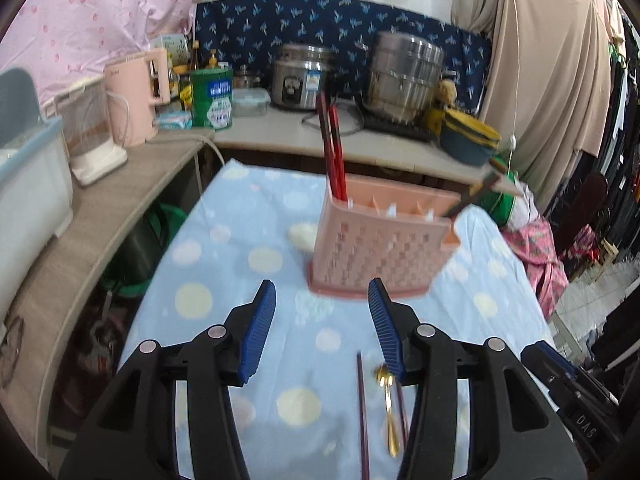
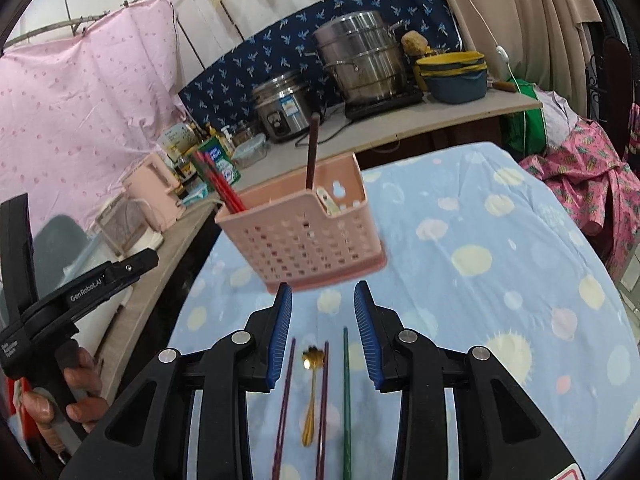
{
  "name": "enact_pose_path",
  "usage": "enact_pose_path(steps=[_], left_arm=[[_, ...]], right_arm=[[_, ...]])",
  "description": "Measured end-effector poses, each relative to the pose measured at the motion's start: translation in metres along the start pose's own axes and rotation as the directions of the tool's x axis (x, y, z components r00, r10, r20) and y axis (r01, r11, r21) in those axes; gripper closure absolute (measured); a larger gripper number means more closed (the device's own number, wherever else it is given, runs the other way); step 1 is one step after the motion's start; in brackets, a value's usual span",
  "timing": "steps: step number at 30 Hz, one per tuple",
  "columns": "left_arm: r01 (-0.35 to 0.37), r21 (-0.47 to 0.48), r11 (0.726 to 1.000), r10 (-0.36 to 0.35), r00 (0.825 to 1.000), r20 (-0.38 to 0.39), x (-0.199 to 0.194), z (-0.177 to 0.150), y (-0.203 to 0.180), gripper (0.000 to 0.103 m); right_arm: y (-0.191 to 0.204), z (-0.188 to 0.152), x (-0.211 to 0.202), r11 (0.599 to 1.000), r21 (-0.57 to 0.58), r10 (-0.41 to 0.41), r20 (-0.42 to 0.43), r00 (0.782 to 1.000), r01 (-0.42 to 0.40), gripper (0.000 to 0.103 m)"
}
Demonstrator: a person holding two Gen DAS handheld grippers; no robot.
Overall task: Organize utensils
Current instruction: 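Move both open tools back down over the remaining utensils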
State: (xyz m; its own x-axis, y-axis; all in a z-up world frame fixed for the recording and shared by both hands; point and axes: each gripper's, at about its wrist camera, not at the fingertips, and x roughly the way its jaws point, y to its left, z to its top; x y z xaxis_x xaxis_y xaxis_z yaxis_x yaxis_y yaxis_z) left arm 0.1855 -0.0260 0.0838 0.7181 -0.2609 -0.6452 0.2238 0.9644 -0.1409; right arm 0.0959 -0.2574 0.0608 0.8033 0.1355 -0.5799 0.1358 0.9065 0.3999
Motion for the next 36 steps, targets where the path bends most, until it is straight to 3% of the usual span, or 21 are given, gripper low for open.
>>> enact_pose_path(steps=[7, 14, 20, 36], left_arm=[[-0.003, 0.035, 0.999, 0.007, 0.992, -0.127, 0.005, -0.064, 0.001, 0.057], [0.014, 0.073, 0.997, 0.002, 0.974, -0.226, 0.003, -0.118, -0.008, 0.057], [0.025, 0.078, 0.997, -0.002, 0.960, -0.280, 0.002, -0.146, -0.014, 0.057], [0.038, 0.091, 0.995, -0.007, 0.949, -0.314, 0.002, -0.166, -0.022, 0.056]], right_arm=[[-0.008, -0.073, 0.001, 0.998, -0.042, -0.055, -0.169, 0.984, 0.049, 0.070], [-0.013, -0.125, -0.003, 0.989, -0.106, -0.123, -0.250, 0.961, 0.099, 0.070], [-0.012, -0.146, -0.002, 0.986, -0.135, -0.134, -0.288, 0.948, 0.098, 0.070], [-0.002, -0.164, 0.001, 0.979, -0.185, -0.142, -0.300, 0.943, 0.089, 0.076]])
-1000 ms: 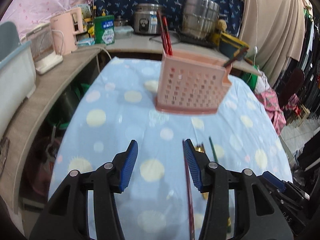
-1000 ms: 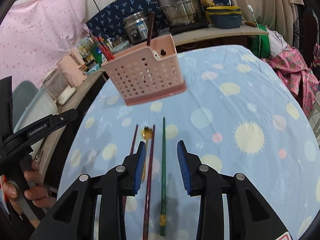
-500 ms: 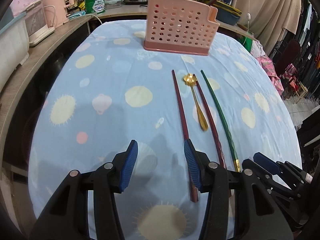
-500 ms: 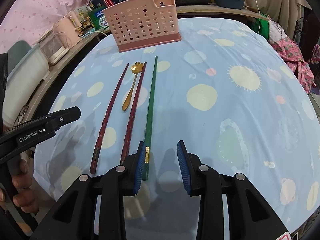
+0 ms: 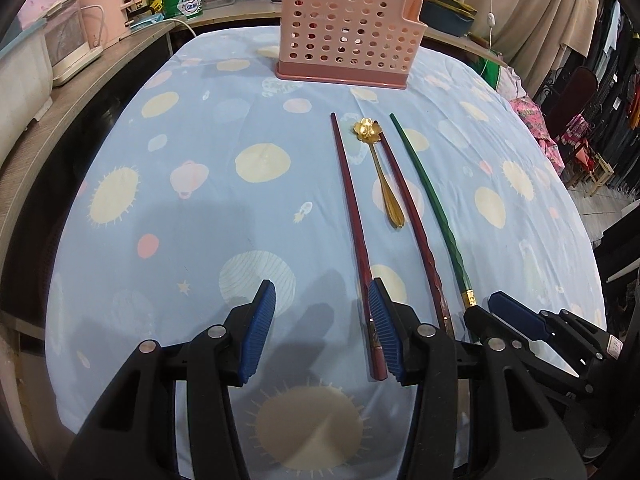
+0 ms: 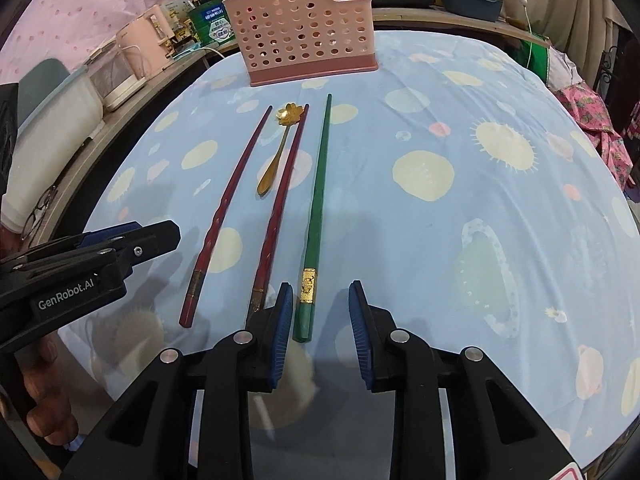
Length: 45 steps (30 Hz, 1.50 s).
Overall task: Organize utensils
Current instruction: 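Move both open tools back down over the remaining utensils, then grasp the last green chopstick with the right tool while the left tool grasps a dark red chopstick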
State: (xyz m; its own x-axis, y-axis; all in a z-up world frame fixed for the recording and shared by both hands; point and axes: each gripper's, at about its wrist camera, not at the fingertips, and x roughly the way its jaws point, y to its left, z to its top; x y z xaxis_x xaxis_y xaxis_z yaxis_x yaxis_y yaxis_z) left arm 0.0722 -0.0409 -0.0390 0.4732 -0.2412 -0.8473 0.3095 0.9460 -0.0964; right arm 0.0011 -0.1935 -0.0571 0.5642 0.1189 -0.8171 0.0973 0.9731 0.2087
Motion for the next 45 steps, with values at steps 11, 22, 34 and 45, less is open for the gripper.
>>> enact_pose_path(steps=[11, 22, 34, 45], left_arm=[[0.001, 0.011, 1.000, -0.001, 1.000, -0.008, 0.003, -0.002, -0.003, 0.052], [0.003, 0.009, 1.000, -0.003, 1.000, -0.007, 0.002, -0.004, -0.004, 0.047], [0.020, 0.032, 0.999, -0.020, 1.000, -0.021, 0.003, -0.009, -0.010, 0.046], [0.022, 0.033, 0.999, -0.019, 0.997, -0.076, 0.014, -0.015, -0.012, 0.049]], right_arm=[[0.002, -0.001, 0.002, 1.000, -0.009, -0.006, -0.003, 1.000, 0.006, 0.077], [0.003, -0.001, 0.004, 1.000, -0.014, -0.015, -0.004, 1.000, 0.015, 0.078], [0.003, -0.001, 0.005, 1.000, -0.014, -0.025, -0.005, 1.000, 0.025, 0.082], [0.003, -0.001, 0.005, 1.000, -0.014, -0.023, -0.004, 1.000, 0.023, 0.082]])
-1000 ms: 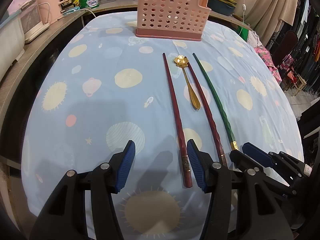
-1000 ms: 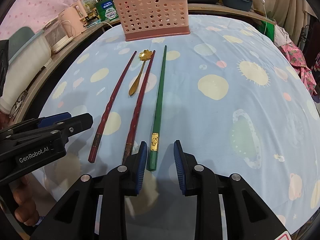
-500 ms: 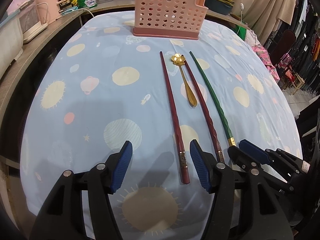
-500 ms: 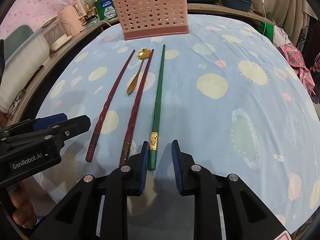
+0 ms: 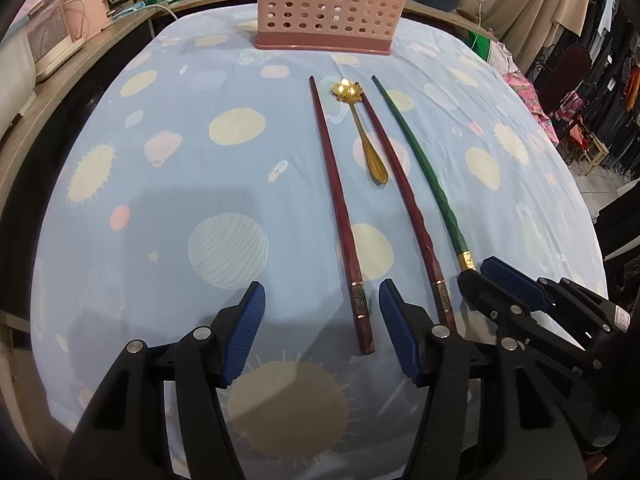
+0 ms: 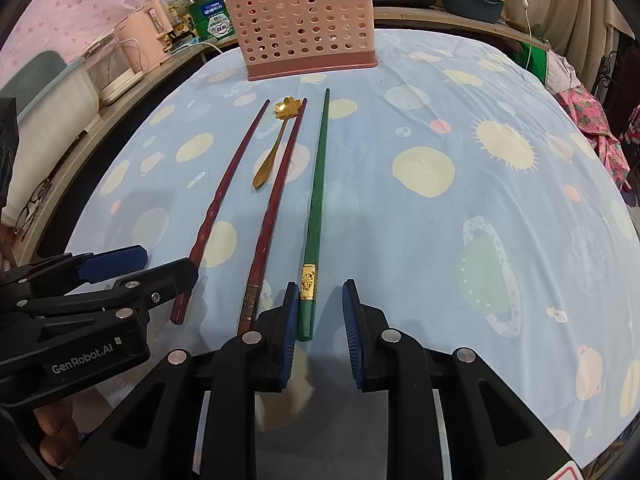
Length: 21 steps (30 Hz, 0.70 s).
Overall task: Organize utensils
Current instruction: 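Grasp the last green chopstick with the right tool while the left tool grasps a dark red chopstick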
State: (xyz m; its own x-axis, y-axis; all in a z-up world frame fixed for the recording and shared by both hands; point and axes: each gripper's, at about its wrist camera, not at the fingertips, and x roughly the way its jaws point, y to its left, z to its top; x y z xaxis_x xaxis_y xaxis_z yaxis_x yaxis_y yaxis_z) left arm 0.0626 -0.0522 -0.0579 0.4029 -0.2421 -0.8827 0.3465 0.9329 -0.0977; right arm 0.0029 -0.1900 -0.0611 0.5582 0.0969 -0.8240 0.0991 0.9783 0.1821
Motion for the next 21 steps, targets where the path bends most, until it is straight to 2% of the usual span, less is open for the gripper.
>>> enact_pose_path(steps=[6, 15, 17, 19, 21], left_arm=[[-0.014, 0.007, 1.000, 0.014, 1.000, 0.000, 0.0012, -0.0014, 0.0000, 0.056], [-0.013, 0.020, 1.000, 0.013, 1.000, 0.005, 0.0017, -0.0018, 0.0003, 0.079], [-0.011, 0.020, 1.000, 0.011, 1.000, 0.005, 0.0017, -0.0018, 0.0002, 0.082], [-0.008, 0.021, 1.000, 0.007, 1.000, 0.005, 0.0019, -0.0018, -0.0002, 0.089], [-0.002, 0.022, 1.000, 0.002, 1.000, 0.004, 0.0019, -0.0017, -0.0004, 0.093]], right_arm=[[-0.0001, -0.0001, 0.0000, 1.000, 0.000, -0.001, 0.001, 1.000, 0.001, 0.082], [-0.0002, -0.0004, 0.0000, 1.000, 0.000, -0.001, 0.001, 1.000, 0.001, 0.082], [-0.0001, -0.0003, 0.0001, 1.000, 0.000, -0.001, 0.002, 1.000, 0.001, 0.082], [-0.0001, -0.0003, 0.0002, 1.000, 0.000, -0.001, 0.001, 1.000, 0.001, 0.082], [-0.0005, -0.0003, 0.0000, 1.000, 0.002, -0.003, 0.002, 1.000, 0.003, 0.085]])
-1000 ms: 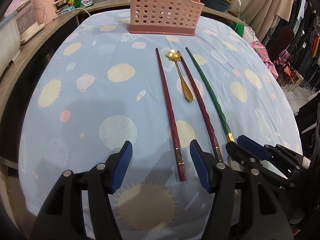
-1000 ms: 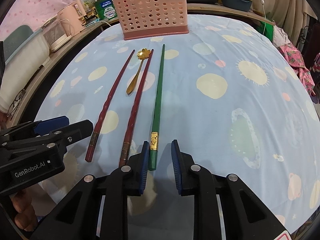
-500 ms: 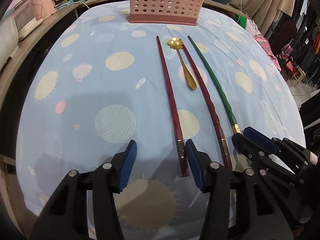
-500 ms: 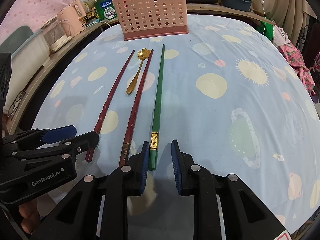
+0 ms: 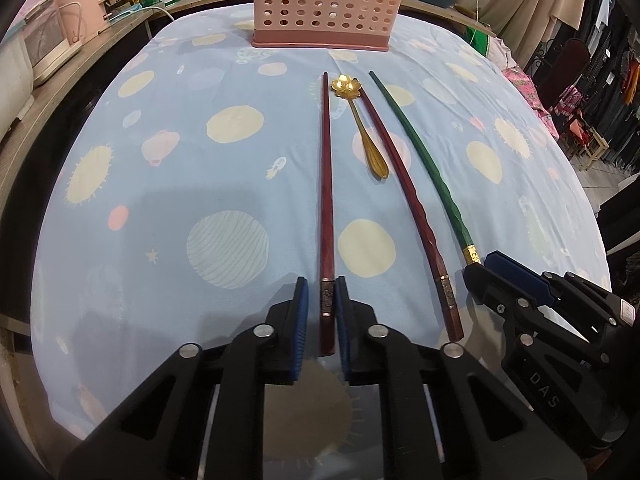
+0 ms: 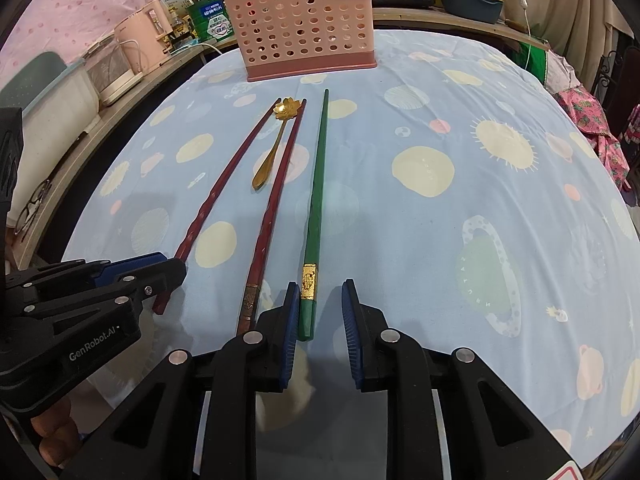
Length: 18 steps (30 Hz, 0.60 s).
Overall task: Organize utensils
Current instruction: 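Grasp the last green chopstick with the right tool while the left tool grasps a dark red chopstick, then lift and carry the green chopstick to the caddy while the left tool carries the dark red one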
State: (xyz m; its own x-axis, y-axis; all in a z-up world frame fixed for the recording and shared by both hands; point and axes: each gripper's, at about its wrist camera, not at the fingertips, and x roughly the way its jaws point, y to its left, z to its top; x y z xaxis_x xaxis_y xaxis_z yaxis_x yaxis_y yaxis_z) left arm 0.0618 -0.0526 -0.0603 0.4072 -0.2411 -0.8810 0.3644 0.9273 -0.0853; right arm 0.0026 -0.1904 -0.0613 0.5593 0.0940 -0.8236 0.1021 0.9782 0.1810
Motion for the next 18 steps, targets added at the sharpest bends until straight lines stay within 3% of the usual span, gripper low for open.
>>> enact_pose_path(steps=[10, 18], left_arm=[[0.014, -0.005, 1.000, -0.014, 1.000, 0.003, -0.0007, 0.0006, 0.0005, 0.096], [0.016, -0.029, 0.999, -0.016, 1.000, 0.027, -0.0062, 0.0038, 0.0073, 0.096]], right_arm=[[-0.0045, 0.0012, -0.0016, 1.000, 0.014, 0.007, 0.000, 1.000, -0.007, 0.095], [-0.0049, 0.0020, -0.0020, 1.000, 0.020, 0.008, 0.008, 1.000, -0.009, 0.096]])
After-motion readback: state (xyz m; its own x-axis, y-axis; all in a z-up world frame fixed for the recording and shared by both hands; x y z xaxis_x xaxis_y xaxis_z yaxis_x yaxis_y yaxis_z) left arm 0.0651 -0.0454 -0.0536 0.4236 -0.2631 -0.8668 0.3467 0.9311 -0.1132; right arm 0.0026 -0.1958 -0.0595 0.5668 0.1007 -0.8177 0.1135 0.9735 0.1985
